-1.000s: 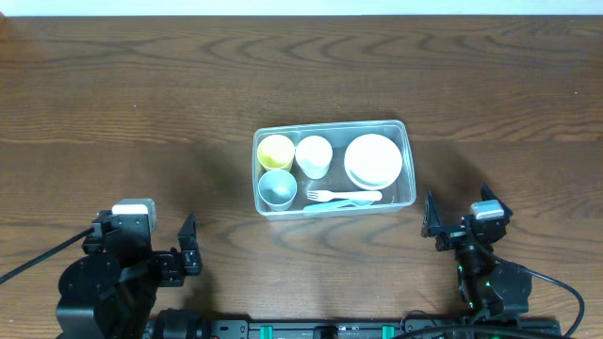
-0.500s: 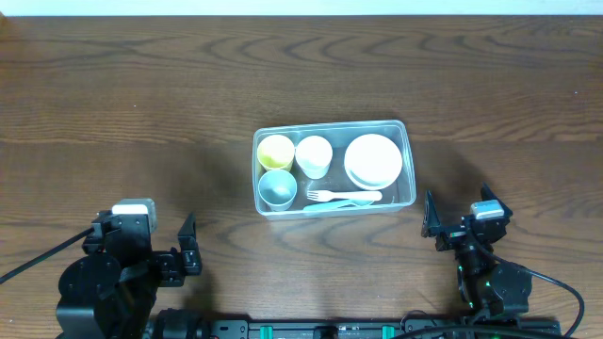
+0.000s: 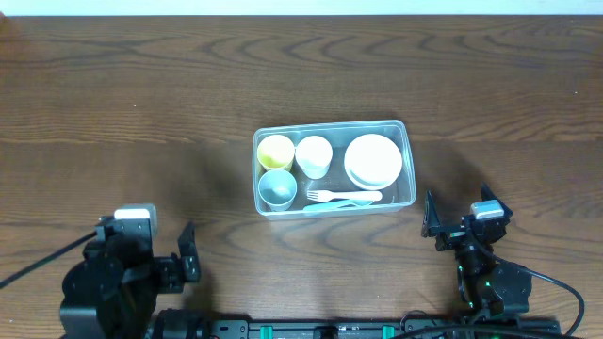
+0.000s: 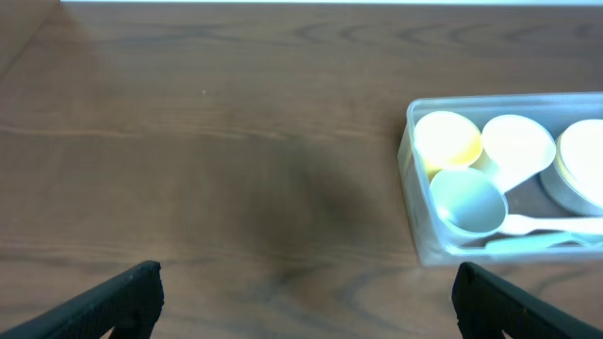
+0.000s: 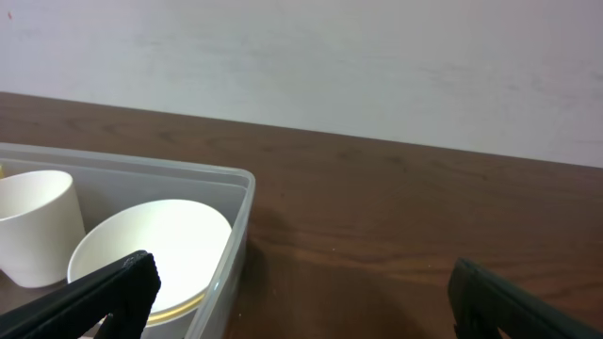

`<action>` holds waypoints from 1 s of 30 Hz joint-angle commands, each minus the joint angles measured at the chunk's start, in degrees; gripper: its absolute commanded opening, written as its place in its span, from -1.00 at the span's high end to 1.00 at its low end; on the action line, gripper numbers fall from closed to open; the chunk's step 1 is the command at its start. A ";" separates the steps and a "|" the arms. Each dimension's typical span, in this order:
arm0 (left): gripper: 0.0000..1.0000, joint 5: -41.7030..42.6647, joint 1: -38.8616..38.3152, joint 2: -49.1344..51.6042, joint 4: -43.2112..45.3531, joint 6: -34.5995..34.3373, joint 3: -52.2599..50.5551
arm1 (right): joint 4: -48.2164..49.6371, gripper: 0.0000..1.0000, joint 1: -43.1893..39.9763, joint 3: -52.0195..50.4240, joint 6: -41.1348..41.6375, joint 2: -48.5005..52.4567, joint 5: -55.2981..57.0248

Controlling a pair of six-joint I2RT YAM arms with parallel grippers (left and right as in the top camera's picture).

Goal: Pack container

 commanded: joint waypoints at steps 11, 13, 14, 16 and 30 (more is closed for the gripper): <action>-0.96 -1.31 0.31 -22.64 15.61 0.55 -27.30 | -0.26 -0.98 0.52 -0.09 -0.44 -0.35 -0.35; -0.96 -1.33 0.28 -23.87 21.22 0.57 -31.85 | -0.26 -0.98 0.52 -0.09 -0.44 -0.35 -0.35; -0.96 -1.33 0.28 -23.61 24.39 0.57 -33.79 | -0.26 -0.98 0.52 -0.09 -0.44 -0.35 -0.35; -0.96 -1.36 0.28 -23.67 31.26 0.57 -37.79 | -0.26 -0.98 0.52 -0.09 -0.44 -0.35 -0.35; -0.96 -1.33 0.44 -23.85 59.47 0.55 -55.36 | -0.24 -0.99 0.52 -0.09 -0.44 -0.35 -0.35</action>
